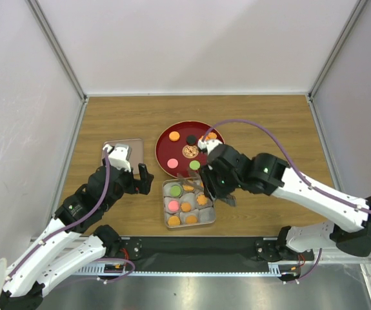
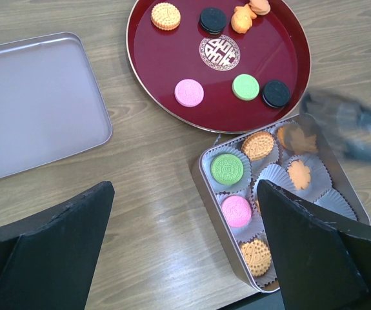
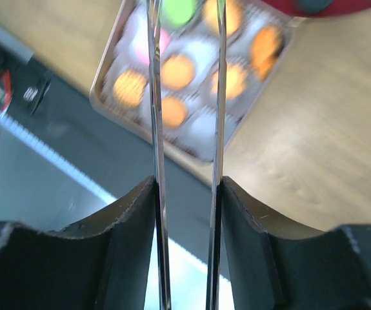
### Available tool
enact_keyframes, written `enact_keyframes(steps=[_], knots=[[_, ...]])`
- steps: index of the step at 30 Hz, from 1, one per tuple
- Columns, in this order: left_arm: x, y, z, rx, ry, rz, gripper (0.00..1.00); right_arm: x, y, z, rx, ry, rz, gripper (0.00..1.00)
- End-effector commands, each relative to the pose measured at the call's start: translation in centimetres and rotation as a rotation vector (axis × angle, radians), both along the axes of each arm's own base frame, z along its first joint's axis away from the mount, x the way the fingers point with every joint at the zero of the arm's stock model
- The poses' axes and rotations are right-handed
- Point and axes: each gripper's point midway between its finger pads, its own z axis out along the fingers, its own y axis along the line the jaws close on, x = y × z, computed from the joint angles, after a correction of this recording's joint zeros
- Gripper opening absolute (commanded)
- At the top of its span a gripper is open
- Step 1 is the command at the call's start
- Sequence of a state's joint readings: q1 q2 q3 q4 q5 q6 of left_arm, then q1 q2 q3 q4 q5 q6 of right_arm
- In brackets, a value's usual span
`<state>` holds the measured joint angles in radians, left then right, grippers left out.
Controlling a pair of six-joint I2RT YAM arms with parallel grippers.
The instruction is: Pack the cookies
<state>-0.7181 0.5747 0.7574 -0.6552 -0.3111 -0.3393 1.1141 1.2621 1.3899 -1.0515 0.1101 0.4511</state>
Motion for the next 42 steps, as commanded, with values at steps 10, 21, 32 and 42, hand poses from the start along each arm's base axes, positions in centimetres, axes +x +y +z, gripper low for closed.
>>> enact_keyframes(steps=[10, 21, 32, 42], knots=[[0.1, -0.3, 1.1, -0.023, -0.028, -0.009, 1.00, 13.5, 3.8, -0.3, -0.095, -0.163, -0.095, 0.47], [0.1, -0.5, 1.0, -0.022, -0.024, -0.015, 1.00, 22.3, 3.5, -5.4, -0.278, -0.189, -0.222, 0.47], [0.1, -0.6, 1.0, -0.024, -0.023, -0.019, 1.00, 25.3, 3.3, -7.4, -0.259, -0.146, -0.235, 0.48], [0.1, -0.6, 0.9, -0.022, -0.022, -0.022, 1.00, 25.4, 2.7, -8.1, -0.227, -0.102, -0.246, 0.50]])
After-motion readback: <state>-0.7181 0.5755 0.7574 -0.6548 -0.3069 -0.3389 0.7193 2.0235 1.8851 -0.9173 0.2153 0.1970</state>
